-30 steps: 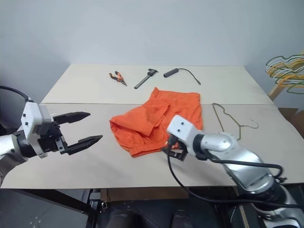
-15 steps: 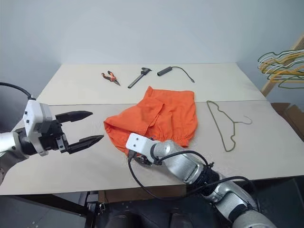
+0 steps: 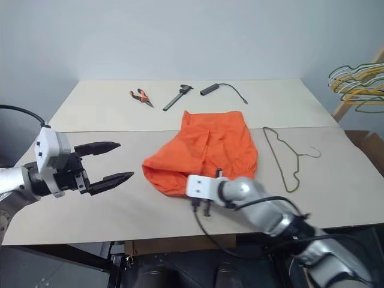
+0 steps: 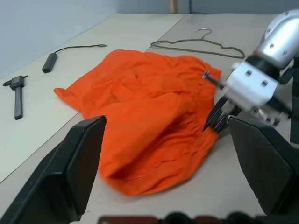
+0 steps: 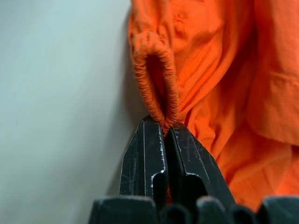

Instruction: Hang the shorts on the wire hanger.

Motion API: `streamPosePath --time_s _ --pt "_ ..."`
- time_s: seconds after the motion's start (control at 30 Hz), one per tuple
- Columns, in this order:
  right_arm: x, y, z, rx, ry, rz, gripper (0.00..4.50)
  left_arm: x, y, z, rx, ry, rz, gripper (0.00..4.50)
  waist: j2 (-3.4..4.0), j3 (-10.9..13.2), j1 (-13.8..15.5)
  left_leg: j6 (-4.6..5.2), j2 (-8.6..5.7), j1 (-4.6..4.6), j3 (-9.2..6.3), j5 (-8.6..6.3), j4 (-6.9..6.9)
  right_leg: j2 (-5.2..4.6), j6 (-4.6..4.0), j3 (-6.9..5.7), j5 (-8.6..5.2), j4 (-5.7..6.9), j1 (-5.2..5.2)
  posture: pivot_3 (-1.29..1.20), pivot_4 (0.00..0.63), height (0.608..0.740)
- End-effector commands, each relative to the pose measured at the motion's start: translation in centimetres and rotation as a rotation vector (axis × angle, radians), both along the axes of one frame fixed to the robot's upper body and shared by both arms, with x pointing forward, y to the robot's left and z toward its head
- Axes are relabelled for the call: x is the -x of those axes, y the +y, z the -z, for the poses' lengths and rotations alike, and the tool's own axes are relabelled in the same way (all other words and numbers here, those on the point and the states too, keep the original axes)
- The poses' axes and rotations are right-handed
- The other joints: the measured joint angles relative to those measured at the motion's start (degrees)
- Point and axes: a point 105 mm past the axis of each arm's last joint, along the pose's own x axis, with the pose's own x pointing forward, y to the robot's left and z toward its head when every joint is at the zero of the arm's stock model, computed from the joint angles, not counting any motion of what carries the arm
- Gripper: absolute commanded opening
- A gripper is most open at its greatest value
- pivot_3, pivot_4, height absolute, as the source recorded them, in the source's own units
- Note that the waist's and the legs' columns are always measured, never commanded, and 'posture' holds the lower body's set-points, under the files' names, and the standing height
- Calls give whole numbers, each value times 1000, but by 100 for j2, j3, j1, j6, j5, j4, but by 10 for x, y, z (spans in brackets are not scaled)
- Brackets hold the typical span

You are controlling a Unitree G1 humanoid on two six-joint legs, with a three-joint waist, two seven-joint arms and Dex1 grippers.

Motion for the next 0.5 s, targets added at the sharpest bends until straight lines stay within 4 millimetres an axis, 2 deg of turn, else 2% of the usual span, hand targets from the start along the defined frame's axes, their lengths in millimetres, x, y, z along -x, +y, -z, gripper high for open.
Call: streamPosePath --time_s 0.03,0.13,0.23,0.27,0.4,0.5 --pt "0 -21 -33 21 -143 -199 44 -2 -4 -7 -5 -43 25 4500 -4 2 -68 -1 2 6 1 0 -2 2 0 1 -1 2 2 -49 60 740" --pt "-8 -50 -34 117 -168 -234 44 -4 -7 -6 -4 -44 40 4500 -4 2 -154 12 11 13 3 -7 -3 13 -2 1 -1 5 7 -65 54 740" --pt "-12 -77 -26 220 -145 -229 44 -5 -9 -5 -2 -46 52 4500 -4 2 -169 12 12 17 3 -6 -2 13 -3 5 0 7 10 -73 51 740" --pt "-12 -84 -23 249 -135 -227 634 -5 -10 -5 -1 -47 55 4500 -4 2 -168 9 12 17 4 -5 -2 12 -3 7 0 6 9 -73 51 740" --pt "-4 -101 -20 317 -85 -181 1919 -5 -12 -3 0 -43 71 4500 -4 2 -159 -8 15 16 4 5 -2 12 -4 9 0 6 6 -89 53 740" --pt "11 -100 -28 278 -49 -127 2994 -5 -14 -3 3 -38 88 4500 -4 4 -136 -8 17 13 3 5 -2 12 -5 8 -1 6 5 -97 63 740"
